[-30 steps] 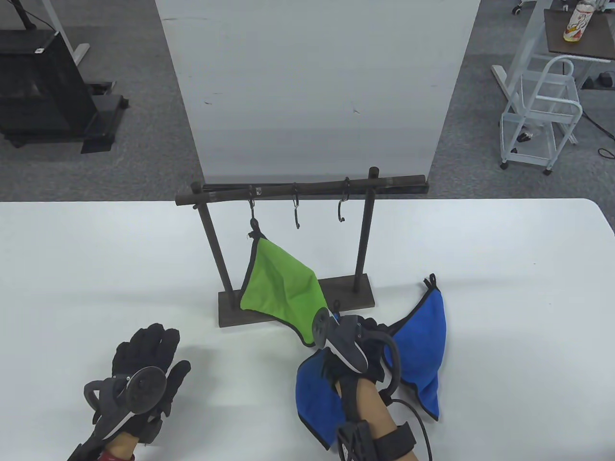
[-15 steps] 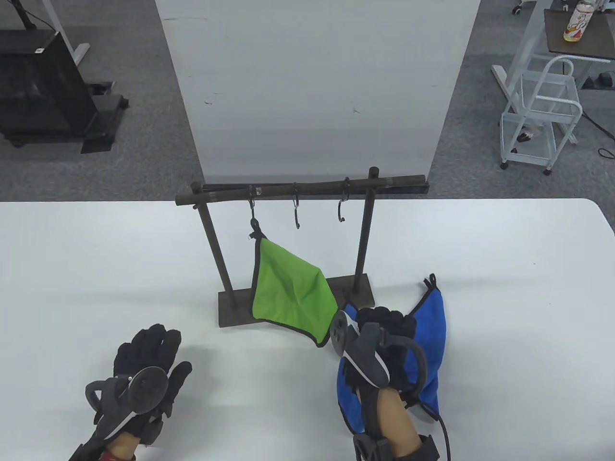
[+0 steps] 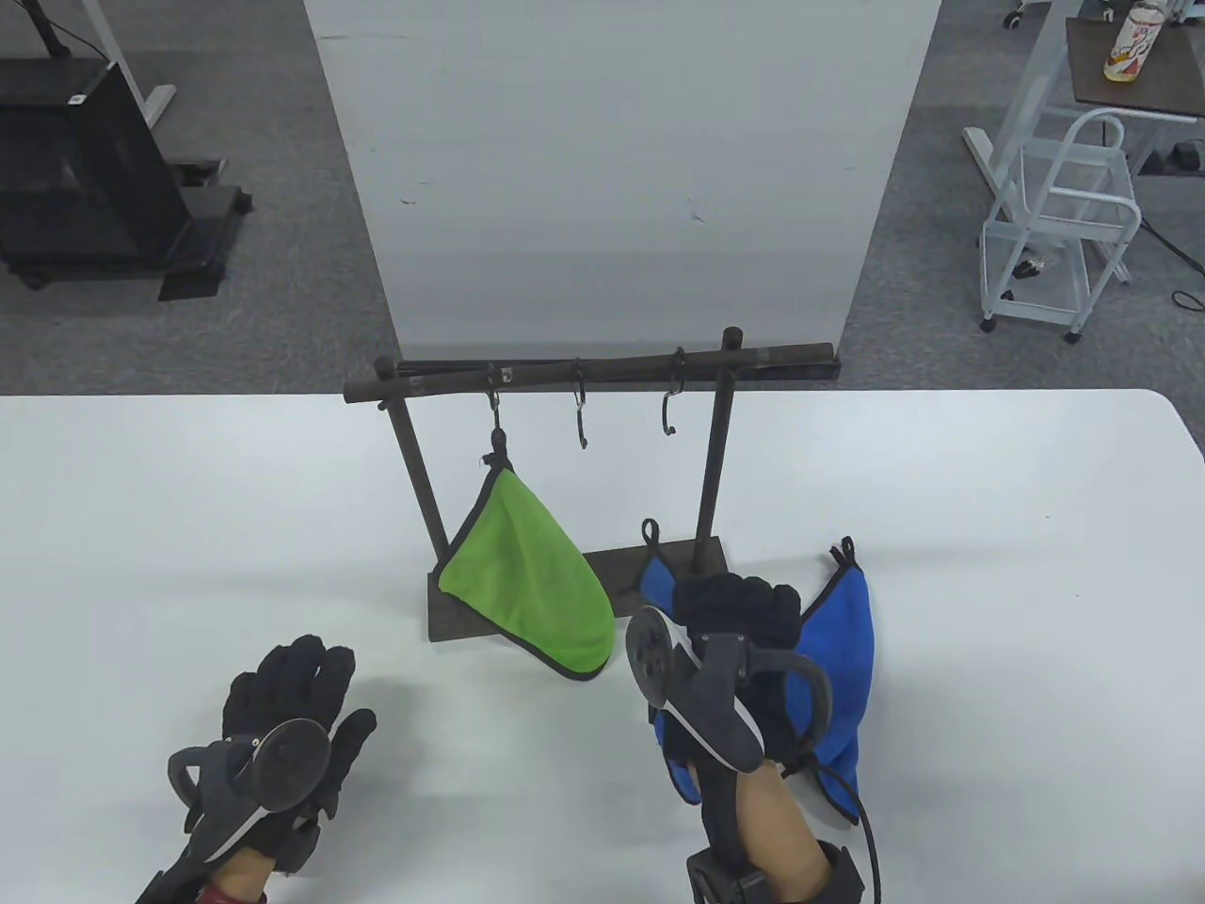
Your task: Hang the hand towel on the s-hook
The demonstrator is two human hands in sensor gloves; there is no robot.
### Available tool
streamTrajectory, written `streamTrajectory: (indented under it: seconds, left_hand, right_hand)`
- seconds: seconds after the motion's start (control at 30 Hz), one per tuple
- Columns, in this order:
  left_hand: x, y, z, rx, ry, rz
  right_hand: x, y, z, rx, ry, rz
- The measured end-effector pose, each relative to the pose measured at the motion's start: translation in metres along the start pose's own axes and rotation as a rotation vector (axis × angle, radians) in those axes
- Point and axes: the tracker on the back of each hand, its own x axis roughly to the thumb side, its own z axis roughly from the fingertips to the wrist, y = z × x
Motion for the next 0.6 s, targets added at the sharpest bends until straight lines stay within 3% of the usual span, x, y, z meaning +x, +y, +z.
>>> streamTrajectory:
  seconds: [0.17, 0.43, 0.6]
  left_hand:
    - [0.000, 0.000, 0.000, 0.000, 0.000, 0.000]
    - [-0.004, 0.001, 0.000, 0.013, 0.016, 0.012]
    - [-0.005, 0.001, 0.000, 0.011, 0.019, 0.012]
  right_hand:
    - [0.018, -0.025, -0.005, -0.153, -0.078, -0.064]
    - [0.029, -0.049, -0.017, -0.201, -0.089, -0.063]
    - [0.030, -0.050, -0.026, -0.177, -0.085, -0.088]
